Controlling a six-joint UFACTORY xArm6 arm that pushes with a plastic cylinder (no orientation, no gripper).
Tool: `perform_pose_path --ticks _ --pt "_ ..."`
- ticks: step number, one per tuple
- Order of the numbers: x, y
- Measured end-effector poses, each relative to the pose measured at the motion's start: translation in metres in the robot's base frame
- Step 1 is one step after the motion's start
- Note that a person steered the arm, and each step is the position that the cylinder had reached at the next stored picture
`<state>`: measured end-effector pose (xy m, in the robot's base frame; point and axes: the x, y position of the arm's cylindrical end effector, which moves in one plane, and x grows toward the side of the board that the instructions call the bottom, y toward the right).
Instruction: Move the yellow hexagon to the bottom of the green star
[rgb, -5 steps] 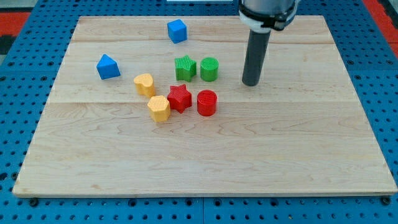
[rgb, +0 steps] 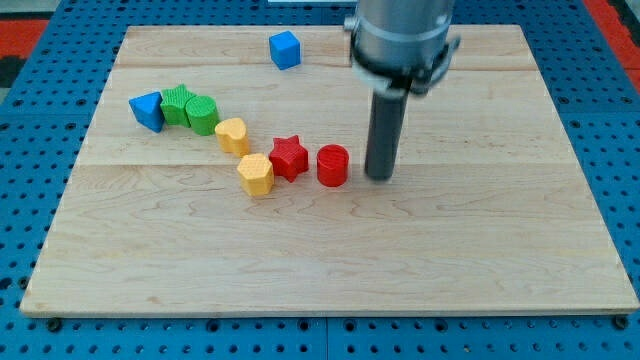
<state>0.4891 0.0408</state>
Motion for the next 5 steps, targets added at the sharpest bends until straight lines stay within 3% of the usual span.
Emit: perform_pose_path --ticks 2,3,4,5 --pt "-0.027 -0.141" --pt "-0.025 -0.157" --pt "0.021 -0.124" --pt "0.025 -0.182"
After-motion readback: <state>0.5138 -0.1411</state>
